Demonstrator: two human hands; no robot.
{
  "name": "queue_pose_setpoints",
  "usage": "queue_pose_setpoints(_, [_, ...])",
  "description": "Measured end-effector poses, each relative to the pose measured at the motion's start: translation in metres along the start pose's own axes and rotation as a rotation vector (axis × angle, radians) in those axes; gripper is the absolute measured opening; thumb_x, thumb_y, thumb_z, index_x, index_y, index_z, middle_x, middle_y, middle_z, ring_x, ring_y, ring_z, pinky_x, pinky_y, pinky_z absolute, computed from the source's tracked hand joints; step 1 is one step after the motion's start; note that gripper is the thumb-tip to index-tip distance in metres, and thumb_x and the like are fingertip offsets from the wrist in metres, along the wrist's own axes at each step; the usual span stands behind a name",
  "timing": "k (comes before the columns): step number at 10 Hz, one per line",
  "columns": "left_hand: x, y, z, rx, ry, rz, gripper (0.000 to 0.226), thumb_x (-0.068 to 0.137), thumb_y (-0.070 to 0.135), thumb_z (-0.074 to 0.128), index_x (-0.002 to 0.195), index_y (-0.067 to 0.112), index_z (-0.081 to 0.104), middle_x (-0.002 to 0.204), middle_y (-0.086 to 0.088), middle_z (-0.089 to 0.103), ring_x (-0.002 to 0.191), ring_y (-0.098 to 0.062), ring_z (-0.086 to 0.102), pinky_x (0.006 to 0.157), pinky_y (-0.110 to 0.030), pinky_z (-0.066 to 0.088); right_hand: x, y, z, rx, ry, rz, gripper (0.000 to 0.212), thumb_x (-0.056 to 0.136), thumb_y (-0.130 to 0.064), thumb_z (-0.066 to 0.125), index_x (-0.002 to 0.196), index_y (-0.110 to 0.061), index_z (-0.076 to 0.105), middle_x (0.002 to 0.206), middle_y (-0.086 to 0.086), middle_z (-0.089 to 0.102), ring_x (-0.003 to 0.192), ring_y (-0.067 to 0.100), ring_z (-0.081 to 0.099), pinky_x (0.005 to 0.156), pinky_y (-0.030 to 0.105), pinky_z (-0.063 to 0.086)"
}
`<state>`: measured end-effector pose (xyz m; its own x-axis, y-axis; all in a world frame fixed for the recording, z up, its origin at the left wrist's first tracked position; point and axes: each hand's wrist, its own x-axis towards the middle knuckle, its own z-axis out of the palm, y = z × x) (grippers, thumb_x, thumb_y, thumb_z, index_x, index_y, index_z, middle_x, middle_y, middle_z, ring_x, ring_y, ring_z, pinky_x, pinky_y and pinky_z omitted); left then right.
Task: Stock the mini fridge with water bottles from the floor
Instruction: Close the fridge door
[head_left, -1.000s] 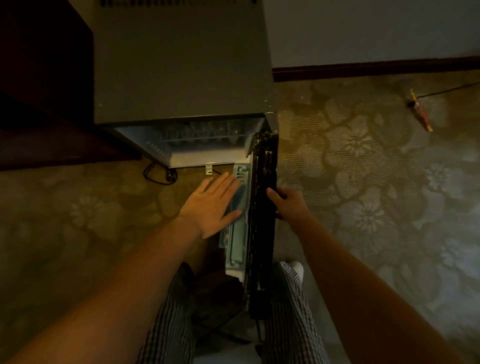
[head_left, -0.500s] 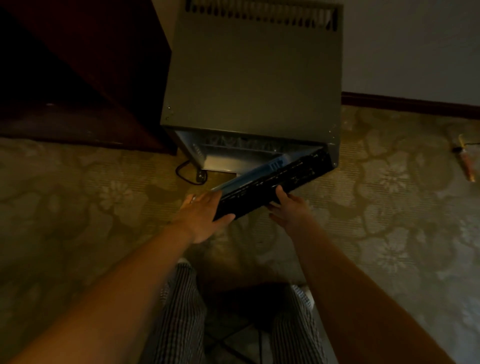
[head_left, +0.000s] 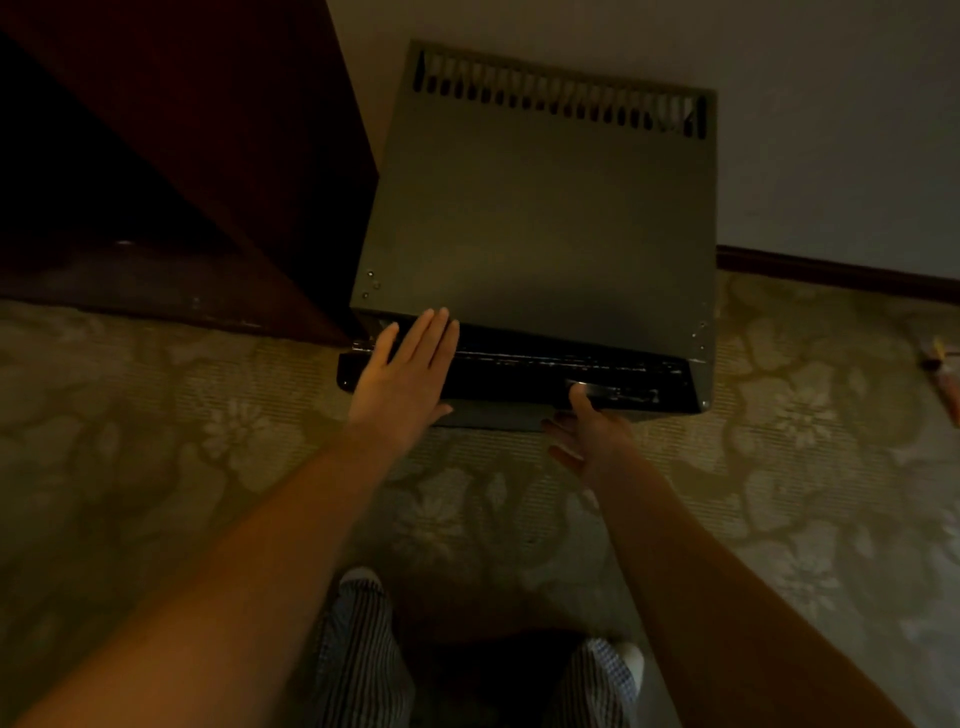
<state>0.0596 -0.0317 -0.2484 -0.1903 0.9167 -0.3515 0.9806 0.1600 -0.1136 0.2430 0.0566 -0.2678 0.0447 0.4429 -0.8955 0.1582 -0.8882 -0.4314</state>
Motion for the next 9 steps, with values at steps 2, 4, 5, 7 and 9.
queue_pose_setpoints(2, [0.015, -0.005, -0.003, 0.018, -0.029, 0.008, 0.09, 0.092, 0.052, 0.038, 0.144, 0.007, -0.021, 0.158, -0.005, -0.01, 0.147, -0.017, -0.005, 0.118, -0.042, 0.0, 0.006, -0.005, 0.001, 0.002, 0.018, 0.033, 0.04, 0.088, -0.036, 0.06, 0.119, -0.012, 0.055, 0.113, 0.009, 0.067, 0.09, 0.02, 0.066, 0.071, 0.036, 0.052])
queue_pose_setpoints(4, [0.022, -0.001, -0.005, 0.025, 0.031, -0.03, 0.087, 0.092, 0.047, 0.043, 0.146, 0.007, -0.013, 0.156, -0.005, 0.008, 0.146, -0.017, 0.01, 0.118, -0.04, 0.007, 0.009, -0.01, 0.008, -0.036, 0.052, 0.027, 0.042, 0.087, -0.04, 0.059, 0.117, -0.011, 0.053, 0.112, 0.007, 0.067, 0.089, 0.019, 0.066, 0.064, 0.032, 0.047])
queue_pose_setpoints(5, [0.022, 0.005, -0.008, -0.023, 0.006, -0.059, 0.088, 0.091, 0.042, 0.049, 0.147, 0.008, -0.011, 0.156, -0.005, 0.008, 0.146, -0.017, 0.01, 0.118, -0.041, 0.007, 0.002, -0.013, 0.01, -0.094, 0.068, 0.038, 0.036, 0.088, -0.042, 0.057, 0.105, -0.011, 0.05, 0.105, 0.008, 0.065, 0.084, 0.024, 0.065, 0.065, 0.034, 0.047])
queue_pose_setpoints(7, [0.007, 0.01, -0.039, -0.152, -0.056, -0.02, 0.075, 0.092, 0.039, 0.046, 0.149, 0.014, 0.004, 0.157, -0.003, 0.013, 0.145, -0.017, 0.013, 0.119, -0.042, 0.008, -0.037, -0.038, -0.003, -0.422, -0.017, 0.041, 0.021, 0.093, -0.028, 0.055, 0.103, -0.011, 0.047, 0.082, 0.008, 0.055, 0.074, 0.024, 0.058, 0.087, 0.039, 0.051])
queue_pose_setpoints(9, [-0.013, 0.013, -0.097, -0.529, -0.365, 0.026, 0.045, 0.093, 0.039, 0.046, 0.132, 0.017, 0.047, 0.121, -0.006, 0.06, 0.11, -0.022, 0.057, 0.095, -0.04, 0.048, -0.093, -0.06, -0.028, -0.694, -0.127, -0.27, 0.019, 0.095, -0.02, 0.049, 0.102, -0.008, 0.062, 0.069, 0.001, 0.052, 0.06, 0.013, 0.051, 0.062, 0.027, 0.046])
